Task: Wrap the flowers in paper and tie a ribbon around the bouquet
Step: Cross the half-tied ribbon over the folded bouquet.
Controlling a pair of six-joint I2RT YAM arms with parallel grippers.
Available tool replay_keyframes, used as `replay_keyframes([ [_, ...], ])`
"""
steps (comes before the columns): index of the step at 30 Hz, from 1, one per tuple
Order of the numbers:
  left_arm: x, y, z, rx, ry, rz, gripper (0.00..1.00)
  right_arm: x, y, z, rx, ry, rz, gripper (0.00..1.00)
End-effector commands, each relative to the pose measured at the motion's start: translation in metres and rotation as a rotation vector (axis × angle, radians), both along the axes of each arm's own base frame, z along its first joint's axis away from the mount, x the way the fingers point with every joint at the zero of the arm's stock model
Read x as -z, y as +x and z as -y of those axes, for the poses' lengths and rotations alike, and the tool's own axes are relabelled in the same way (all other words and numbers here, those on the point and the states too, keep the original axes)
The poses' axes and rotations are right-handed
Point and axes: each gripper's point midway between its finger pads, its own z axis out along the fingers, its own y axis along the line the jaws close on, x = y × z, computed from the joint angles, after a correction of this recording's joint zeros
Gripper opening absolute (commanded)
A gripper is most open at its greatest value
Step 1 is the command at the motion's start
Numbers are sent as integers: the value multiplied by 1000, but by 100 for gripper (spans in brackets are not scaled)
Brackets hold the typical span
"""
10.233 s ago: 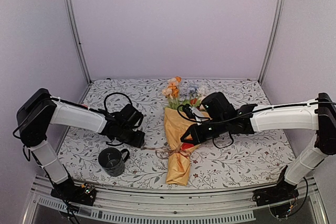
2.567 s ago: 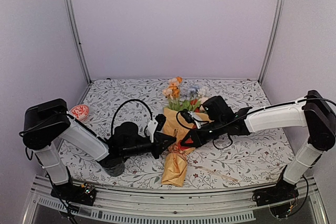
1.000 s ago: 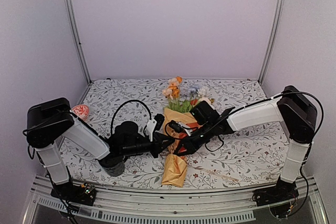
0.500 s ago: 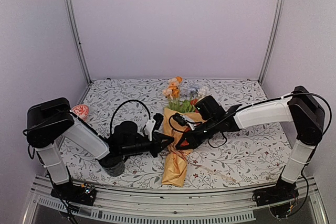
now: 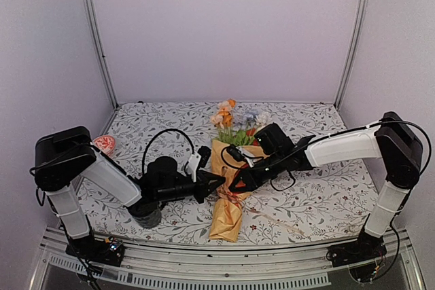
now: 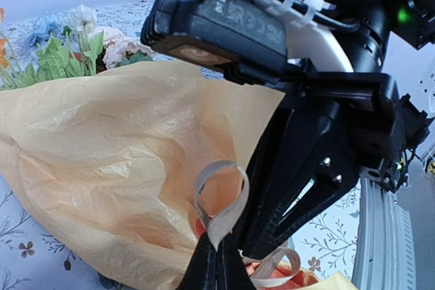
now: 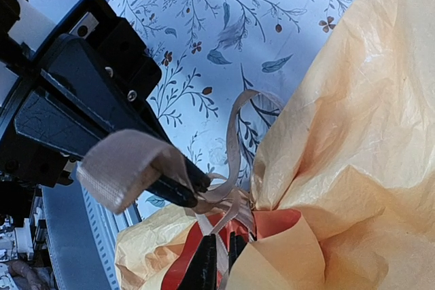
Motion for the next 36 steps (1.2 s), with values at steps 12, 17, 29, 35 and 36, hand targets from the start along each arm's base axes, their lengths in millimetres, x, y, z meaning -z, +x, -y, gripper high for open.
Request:
replay_keyframes([
  [12,2,3,-4,-4,-11,0,0,15,6,6,30,-72,-1,4],
  [17,1,4,-4,-4,-12,0,0,18,-1,-5,-42,-74,-1,3],
  [29,3,4,-2,1,-9,-6,0,19,-23,-18,-176,12,-87,5],
  [35,3,4,-3,1,-10,-8,0,11,-27,-26,-203,100,-122,5],
  [36,3,4,-2,3,-12,-7,0,11,-28,-27,-208,113,-129,5],
])
